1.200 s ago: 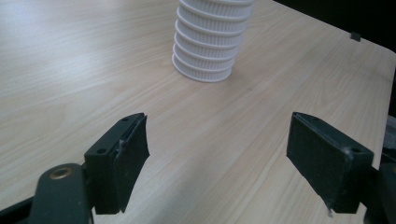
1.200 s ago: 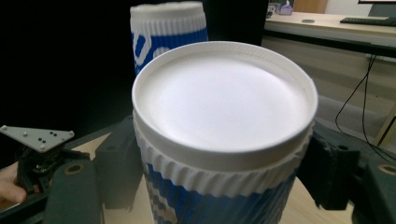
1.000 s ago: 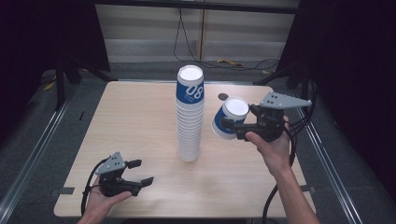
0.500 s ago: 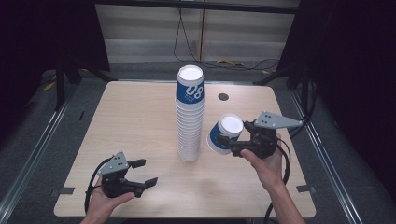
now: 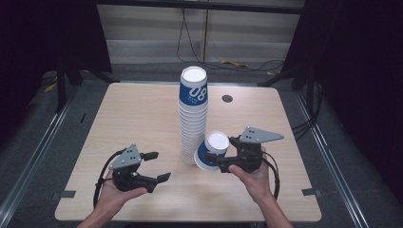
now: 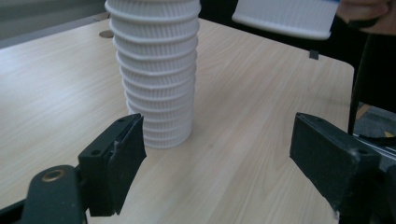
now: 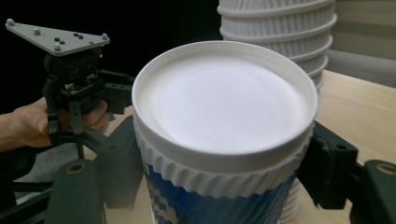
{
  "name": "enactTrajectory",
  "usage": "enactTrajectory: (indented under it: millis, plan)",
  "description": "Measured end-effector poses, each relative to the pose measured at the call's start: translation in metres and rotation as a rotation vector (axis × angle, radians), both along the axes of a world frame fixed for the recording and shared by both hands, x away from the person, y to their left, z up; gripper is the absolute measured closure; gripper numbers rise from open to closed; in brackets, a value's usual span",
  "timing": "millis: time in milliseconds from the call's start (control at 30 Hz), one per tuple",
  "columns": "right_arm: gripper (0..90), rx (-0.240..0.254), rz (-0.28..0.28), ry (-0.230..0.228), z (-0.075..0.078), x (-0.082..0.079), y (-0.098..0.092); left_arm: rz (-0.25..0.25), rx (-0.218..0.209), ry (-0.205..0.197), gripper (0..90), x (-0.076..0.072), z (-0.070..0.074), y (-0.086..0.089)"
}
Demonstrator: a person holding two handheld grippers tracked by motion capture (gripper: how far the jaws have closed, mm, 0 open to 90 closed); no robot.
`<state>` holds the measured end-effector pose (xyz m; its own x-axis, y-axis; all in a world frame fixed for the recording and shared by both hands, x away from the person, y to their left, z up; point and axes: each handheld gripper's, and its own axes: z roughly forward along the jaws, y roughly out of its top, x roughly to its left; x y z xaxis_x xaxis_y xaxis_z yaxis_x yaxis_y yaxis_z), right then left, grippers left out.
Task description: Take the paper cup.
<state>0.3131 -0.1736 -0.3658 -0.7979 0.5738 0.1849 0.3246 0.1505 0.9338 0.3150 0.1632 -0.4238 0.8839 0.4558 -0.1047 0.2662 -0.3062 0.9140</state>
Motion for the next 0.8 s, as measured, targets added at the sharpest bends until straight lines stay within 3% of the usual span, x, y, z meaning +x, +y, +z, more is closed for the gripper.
enactTrajectory:
  millis: [133, 333, 500, 600, 667, 800]
  plan:
    - [26.2, 0.023, 0.007, 0.006, -0.006, -0.001, 0.003, -0.017, -0.018, -0.011, 17.6, -0.001, 0.004, -0.008]
    - [26.2, 0.069, 0.039, 0.03, -0.02, -0.002, 0.008, -0.07, -0.036, 0.016, 16.2, -0.002, -0.002, -0.019]
    - [26.2, 0.116, 0.067, 0.049, -0.029, -0.004, 0.012, -0.081, -0.066, 0.019, 16.2, -0.005, -0.005, -0.022]
    - [26.3, 0.114, 0.057, 0.056, -0.033, -0.004, 0.015, -0.086, -0.098, 0.021, 16.5, -0.006, -0.008, -0.021]
    - [26.3, 0.122, 0.057, 0.063, -0.034, -0.004, 0.016, -0.098, -0.094, 0.03, 16.5, -0.006, -0.008, -0.021]
    - [26.3, 0.139, 0.082, 0.073, -0.038, -0.005, 0.022, -0.103, -0.12, 0.021, 16.4, -0.008, -0.009, -0.017]
